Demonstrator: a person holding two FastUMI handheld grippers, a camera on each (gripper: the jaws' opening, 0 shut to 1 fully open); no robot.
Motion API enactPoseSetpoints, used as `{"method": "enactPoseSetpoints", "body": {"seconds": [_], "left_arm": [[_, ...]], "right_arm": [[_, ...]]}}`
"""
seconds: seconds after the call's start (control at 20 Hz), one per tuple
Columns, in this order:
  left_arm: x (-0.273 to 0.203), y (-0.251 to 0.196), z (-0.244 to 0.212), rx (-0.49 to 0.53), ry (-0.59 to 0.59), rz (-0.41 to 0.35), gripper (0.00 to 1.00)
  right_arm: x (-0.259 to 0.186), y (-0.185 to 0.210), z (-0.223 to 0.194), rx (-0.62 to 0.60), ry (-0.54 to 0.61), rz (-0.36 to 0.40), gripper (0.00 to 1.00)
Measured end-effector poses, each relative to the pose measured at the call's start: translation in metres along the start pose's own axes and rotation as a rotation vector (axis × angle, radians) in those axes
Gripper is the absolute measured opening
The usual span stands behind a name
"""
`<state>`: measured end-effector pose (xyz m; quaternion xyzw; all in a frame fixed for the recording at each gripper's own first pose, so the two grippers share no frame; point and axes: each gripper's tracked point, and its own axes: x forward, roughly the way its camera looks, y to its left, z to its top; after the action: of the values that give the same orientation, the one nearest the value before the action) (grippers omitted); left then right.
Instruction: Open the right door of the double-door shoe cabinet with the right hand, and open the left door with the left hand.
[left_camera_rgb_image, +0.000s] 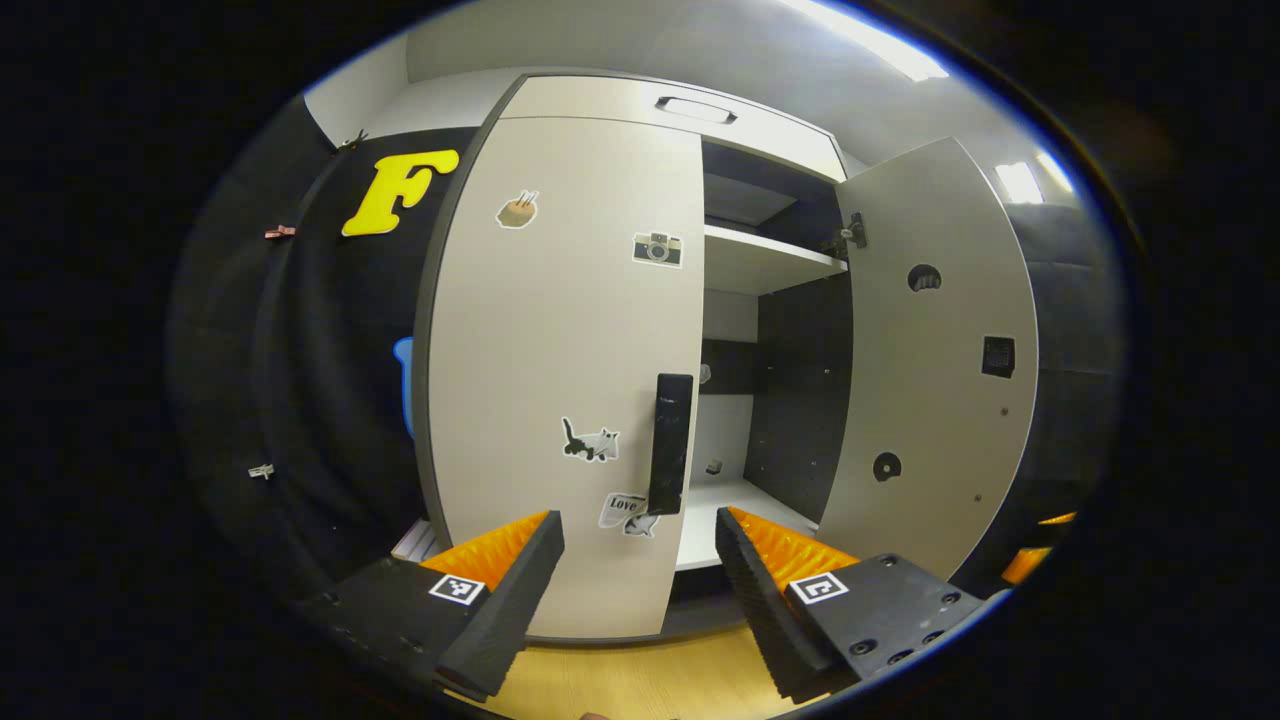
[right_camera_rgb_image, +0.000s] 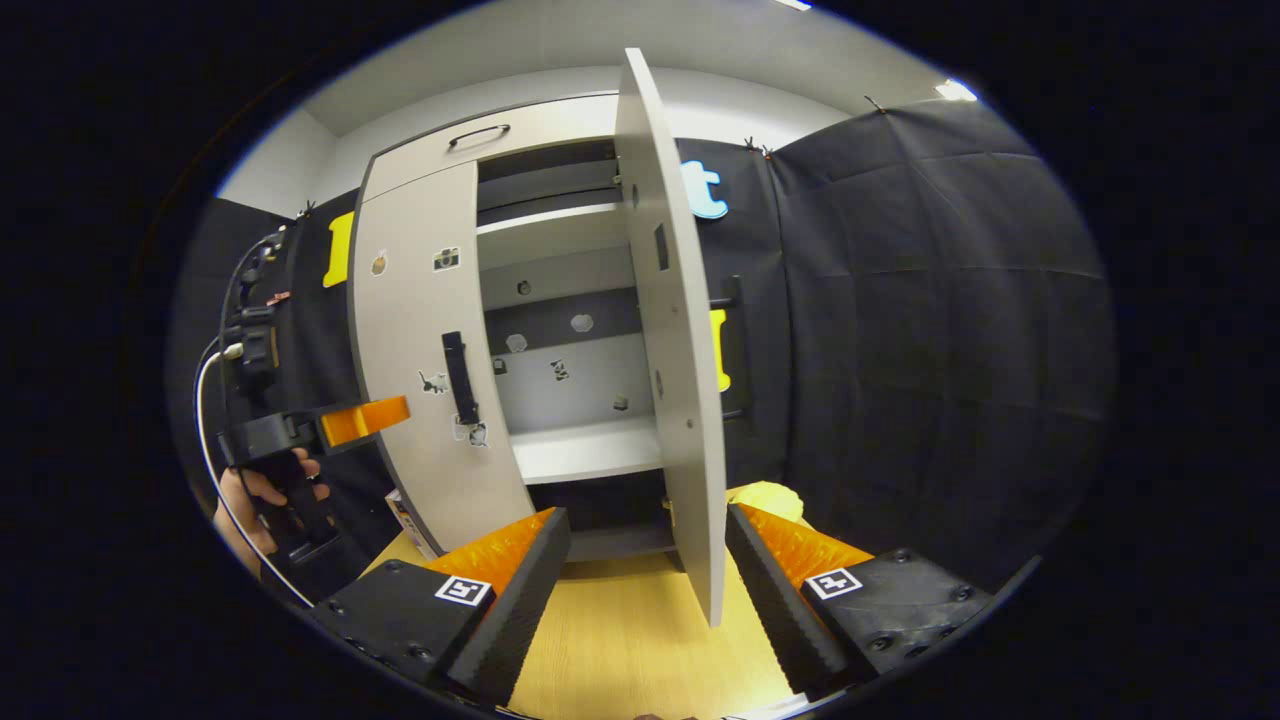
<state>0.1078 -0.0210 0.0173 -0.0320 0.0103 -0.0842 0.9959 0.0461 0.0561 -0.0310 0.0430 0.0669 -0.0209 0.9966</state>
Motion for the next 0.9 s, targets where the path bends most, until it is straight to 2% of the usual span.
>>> {"method": "enactPoseSetpoints", "body": {"seconds": [0.25, 0.4, 0.5, 0.55, 0.7, 0.75, 0.9], "left_arm": [[0.045, -0.009, 0.016, 0.008, -0.019, -0.003, 0.92], [0.074, -0.010, 0.020, -0.002, -0.009, 0.003, 0.93], [0.092, -0.009, 0.018, -0.012, 0.017, 0.017, 0.87], [0.098, -0.008, 0.016, -0.015, 0.030, 0.021, 0.80], [0.115, -0.010, 0.015, 0.010, 0.037, 0.031, 0.70], [0.119, -0.010, 0.012, 0.026, 0.045, 0.038, 0.63], [0.130, -0.012, 0.011, 0.056, 0.046, 0.062, 0.62]], "right_arm": [[0.026, 0.033, 0.001, 0.068, -0.004, 0.085, 0.98], [0.046, 0.044, -0.004, 0.030, 0.004, 0.134, 0.98], [0.058, 0.052, -0.001, 0.011, -0.005, 0.157, 0.98], [0.066, 0.057, 0.000, 0.007, -0.004, 0.165, 1.00], [0.077, 0.065, -0.002, -0.002, -0.004, 0.192, 0.98], [0.081, 0.066, -0.002, -0.008, -0.007, 0.198, 0.98], [0.089, 0.072, -0.007, -0.012, 0.002, 0.230, 0.98]]}}
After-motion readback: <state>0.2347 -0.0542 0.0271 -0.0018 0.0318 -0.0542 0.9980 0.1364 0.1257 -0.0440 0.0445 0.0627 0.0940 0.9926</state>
